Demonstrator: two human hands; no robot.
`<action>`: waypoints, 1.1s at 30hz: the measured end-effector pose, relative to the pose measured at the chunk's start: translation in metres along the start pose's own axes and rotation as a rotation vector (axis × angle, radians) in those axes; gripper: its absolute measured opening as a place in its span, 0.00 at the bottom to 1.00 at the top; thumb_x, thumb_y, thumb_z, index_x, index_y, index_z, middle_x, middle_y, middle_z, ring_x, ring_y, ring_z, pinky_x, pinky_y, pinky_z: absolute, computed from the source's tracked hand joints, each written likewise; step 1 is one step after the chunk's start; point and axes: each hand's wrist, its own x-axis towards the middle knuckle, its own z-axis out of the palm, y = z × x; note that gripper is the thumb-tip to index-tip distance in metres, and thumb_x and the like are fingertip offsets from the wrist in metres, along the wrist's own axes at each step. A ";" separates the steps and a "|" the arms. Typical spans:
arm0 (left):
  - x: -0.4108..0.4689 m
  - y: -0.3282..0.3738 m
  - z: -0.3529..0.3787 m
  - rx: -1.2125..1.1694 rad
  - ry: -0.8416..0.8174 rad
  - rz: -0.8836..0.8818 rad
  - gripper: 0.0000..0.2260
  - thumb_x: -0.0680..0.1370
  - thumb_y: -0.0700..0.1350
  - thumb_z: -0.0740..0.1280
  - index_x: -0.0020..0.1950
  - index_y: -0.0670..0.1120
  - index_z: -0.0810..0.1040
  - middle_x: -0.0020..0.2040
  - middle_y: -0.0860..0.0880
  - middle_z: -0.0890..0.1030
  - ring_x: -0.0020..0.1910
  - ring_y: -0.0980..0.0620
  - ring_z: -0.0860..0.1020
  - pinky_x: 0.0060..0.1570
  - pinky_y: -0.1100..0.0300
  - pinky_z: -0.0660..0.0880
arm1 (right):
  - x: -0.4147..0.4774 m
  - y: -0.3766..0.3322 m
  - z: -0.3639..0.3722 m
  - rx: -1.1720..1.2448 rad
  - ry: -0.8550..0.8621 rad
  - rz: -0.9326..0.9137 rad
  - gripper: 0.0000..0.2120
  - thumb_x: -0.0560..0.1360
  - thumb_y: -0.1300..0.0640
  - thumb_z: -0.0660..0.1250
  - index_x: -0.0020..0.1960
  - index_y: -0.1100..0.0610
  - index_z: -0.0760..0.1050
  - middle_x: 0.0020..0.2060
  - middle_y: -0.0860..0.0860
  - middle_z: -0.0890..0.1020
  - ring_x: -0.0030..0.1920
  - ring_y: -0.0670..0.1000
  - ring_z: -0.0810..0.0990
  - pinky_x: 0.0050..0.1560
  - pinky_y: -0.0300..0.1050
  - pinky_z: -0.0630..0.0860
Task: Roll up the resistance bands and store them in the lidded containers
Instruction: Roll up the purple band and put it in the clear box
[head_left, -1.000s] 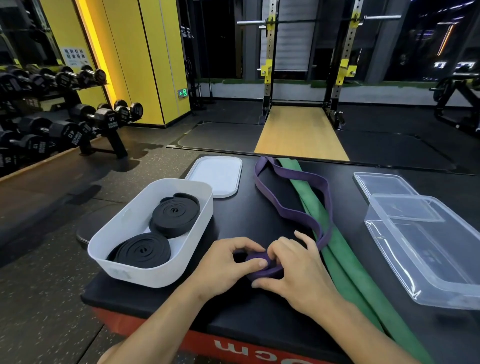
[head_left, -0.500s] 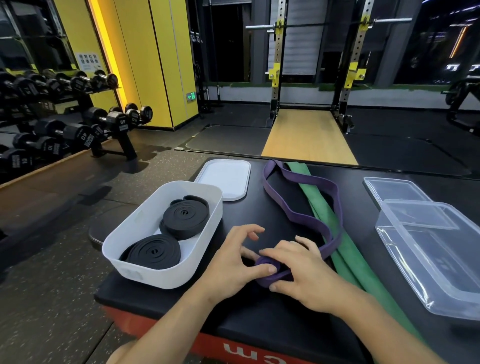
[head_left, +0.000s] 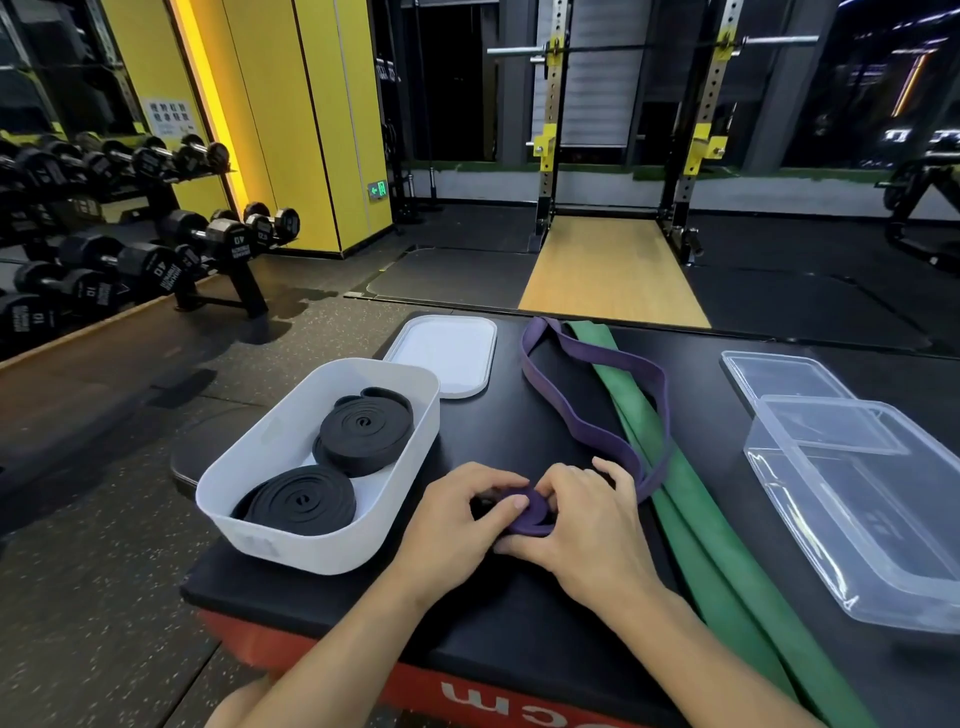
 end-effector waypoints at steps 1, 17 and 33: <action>0.000 0.000 -0.001 -0.034 -0.005 -0.029 0.10 0.78 0.43 0.75 0.57 0.56 0.86 0.52 0.58 0.85 0.53 0.56 0.84 0.58 0.59 0.79 | 0.000 -0.001 0.002 -0.006 0.009 0.006 0.29 0.61 0.22 0.68 0.43 0.46 0.70 0.36 0.41 0.76 0.43 0.43 0.76 0.72 0.41 0.55; 0.005 0.000 -0.006 -0.226 -0.053 -0.093 0.08 0.76 0.41 0.78 0.50 0.52 0.83 0.48 0.51 0.87 0.51 0.51 0.85 0.58 0.55 0.79 | 0.017 0.029 -0.019 0.145 -0.384 -0.201 0.39 0.72 0.47 0.76 0.78 0.41 0.63 0.66 0.35 0.74 0.70 0.45 0.70 0.75 0.47 0.64; -0.003 0.009 -0.001 0.120 -0.001 -0.032 0.09 0.78 0.51 0.75 0.57 0.58 0.86 0.51 0.66 0.85 0.56 0.66 0.81 0.59 0.65 0.76 | 0.006 0.011 -0.016 0.035 -0.165 -0.054 0.30 0.59 0.22 0.68 0.47 0.44 0.72 0.41 0.39 0.75 0.49 0.40 0.74 0.75 0.43 0.50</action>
